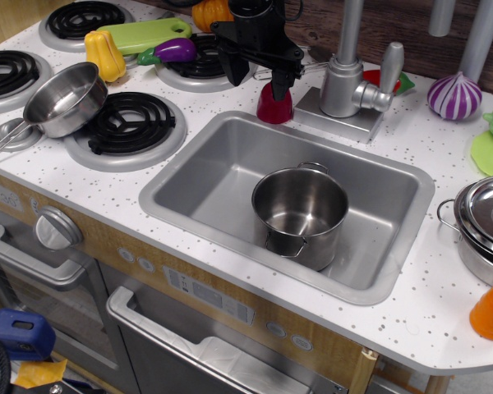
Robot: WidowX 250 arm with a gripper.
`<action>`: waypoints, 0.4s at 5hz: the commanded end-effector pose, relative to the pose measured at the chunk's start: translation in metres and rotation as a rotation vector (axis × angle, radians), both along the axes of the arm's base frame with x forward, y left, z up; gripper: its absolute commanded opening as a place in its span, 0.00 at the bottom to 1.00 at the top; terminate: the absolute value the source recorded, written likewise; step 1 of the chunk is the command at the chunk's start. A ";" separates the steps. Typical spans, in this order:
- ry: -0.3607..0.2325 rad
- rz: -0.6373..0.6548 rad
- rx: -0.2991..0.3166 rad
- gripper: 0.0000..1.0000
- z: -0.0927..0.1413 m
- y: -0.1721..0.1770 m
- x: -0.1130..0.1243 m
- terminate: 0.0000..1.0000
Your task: Put sweet potato in pot which is in sink
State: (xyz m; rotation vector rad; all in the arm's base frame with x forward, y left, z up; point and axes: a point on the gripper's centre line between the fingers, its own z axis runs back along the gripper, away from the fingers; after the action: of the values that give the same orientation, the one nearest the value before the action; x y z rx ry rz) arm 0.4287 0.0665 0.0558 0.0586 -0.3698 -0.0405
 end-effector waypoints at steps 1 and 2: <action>0.000 0.000 0.000 1.00 0.000 0.000 0.000 0.00; -0.031 -0.033 -0.004 1.00 -0.003 0.001 0.010 0.00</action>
State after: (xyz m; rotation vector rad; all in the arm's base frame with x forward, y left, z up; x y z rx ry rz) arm 0.4319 0.0612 0.0294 0.0246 -0.3511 -0.0777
